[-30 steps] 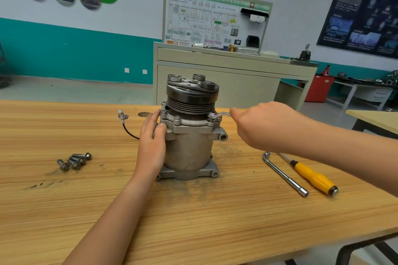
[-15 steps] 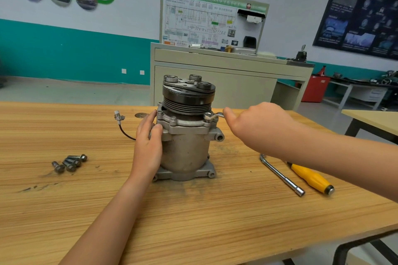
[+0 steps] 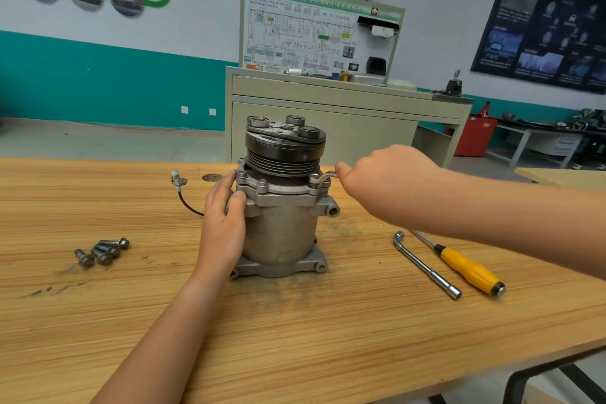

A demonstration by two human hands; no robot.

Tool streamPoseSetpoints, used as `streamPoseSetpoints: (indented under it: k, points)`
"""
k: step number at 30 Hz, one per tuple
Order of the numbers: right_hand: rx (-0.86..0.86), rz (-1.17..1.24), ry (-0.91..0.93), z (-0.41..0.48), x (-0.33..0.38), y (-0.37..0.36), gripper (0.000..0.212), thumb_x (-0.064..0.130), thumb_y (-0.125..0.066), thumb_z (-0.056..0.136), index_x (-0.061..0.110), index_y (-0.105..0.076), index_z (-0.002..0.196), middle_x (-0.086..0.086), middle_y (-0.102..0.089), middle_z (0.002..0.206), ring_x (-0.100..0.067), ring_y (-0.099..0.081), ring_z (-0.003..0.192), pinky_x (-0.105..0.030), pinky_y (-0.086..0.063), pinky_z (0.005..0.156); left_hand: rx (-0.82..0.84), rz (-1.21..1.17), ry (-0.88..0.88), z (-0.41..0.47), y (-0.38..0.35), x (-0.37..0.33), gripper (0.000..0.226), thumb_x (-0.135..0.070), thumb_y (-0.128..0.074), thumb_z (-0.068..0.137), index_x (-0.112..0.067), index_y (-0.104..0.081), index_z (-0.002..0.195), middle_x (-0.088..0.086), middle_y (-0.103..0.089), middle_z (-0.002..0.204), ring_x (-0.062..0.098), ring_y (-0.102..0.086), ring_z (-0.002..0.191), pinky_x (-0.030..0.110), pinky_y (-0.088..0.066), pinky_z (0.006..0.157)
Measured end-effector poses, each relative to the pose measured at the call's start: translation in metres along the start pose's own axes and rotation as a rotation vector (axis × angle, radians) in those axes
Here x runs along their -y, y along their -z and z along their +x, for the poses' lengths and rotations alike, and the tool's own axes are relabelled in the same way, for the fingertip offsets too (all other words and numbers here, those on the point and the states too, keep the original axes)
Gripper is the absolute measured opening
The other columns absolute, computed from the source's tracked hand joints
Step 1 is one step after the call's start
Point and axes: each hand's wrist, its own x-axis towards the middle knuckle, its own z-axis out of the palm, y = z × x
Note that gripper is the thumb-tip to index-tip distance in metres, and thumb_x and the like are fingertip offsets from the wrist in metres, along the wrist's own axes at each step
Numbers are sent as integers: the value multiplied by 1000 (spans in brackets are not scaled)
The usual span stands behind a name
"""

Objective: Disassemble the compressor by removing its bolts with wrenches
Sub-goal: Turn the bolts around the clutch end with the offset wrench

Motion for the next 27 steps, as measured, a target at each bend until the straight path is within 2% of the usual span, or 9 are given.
streamPoseSetpoints:
  k: [5, 9, 11, 14, 18, 20, 23, 25, 27]
  points:
    - [-32, 2, -38, -5, 8, -9, 49, -8, -46, 84, 0, -36, 131, -2, -29, 49, -17, -28, 36, -23, -18, 33, 7, -14, 10, -1, 0, -2, 42, -22, -36, 100, -28, -37, 142, -11, -34, 145, -7, -27, 121, 18, -20, 100]
    - [-80, 127, -135, -1, 7, -27, 43, 6, -40, 90, 11, -34, 133, 2, -32, 47, -15, -29, 37, -22, -18, 35, 18, -39, 6, -1, 0, -1, 44, -22, -35, 100, -30, -33, 143, -12, -32, 147, -6, -26, 124, 19, -21, 100]
    - [-114, 192, -166, 0, 7, -32, 42, 6, -39, 90, 15, -37, 131, 4, -32, 47, -14, -30, 38, -21, -18, 35, 22, -44, 9, -1, 0, -1, 44, -22, -35, 100, -31, -33, 144, -13, -32, 146, -6, -26, 124, 19, -21, 99]
    - [-157, 190, -153, 2, 8, -37, 44, 3, -41, 88, 15, -36, 130, 3, -34, 47, -14, -31, 37, -21, -19, 35, 27, -51, 9, -2, 0, -1, 44, -23, -35, 100, -31, -33, 143, -16, -33, 142, -6, -27, 123, 19, -21, 98]
    - [-207, 224, -103, 0, 3, -41, 41, 18, -31, 95, 16, -32, 136, 3, -33, 48, -14, -31, 40, -21, -21, 38, 29, -66, 15, -1, 0, 0, 43, -22, -35, 100, -31, -34, 143, -19, -33, 139, -6, -27, 124, 19, -22, 99]
    - [-211, 228, -75, 3, -4, -46, 45, 20, -28, 95, 19, -26, 140, 3, -37, 51, -14, -34, 43, -22, -23, 40, 35, -74, 19, -1, 0, 0, 43, -23, -36, 100, -33, -34, 142, -20, -33, 136, -5, -28, 124, 19, -22, 99]
    - [-197, 206, -98, 12, -12, -57, 47, 11, -32, 95, 19, -24, 140, 2, -44, 60, -14, -36, 46, -23, -24, 41, 39, -86, 21, 0, 0, 1, 43, -23, -36, 100, -34, -35, 142, -23, -33, 133, -5, -28, 124, 19, -23, 99]
    - [-212, 223, -126, 21, -10, -65, 42, 4, -37, 93, 15, -33, 134, -1, -51, 74, -16, -41, 51, -25, -28, 45, 36, -80, 21, 1, 0, 2, 43, -23, -36, 100, -34, -35, 142, -23, -34, 132, -5, -28, 124, 19, -23, 98]
    - [-293, 251, -128, 32, -7, -70, 34, -2, -46, 89, 6, -47, 122, -7, -61, 85, -23, -55, 65, -29, -40, 56, 36, -70, 18, 1, 1, 3, 43, -23, -36, 100, -34, -35, 141, -23, -34, 132, -5, -28, 123, 19, -23, 98]
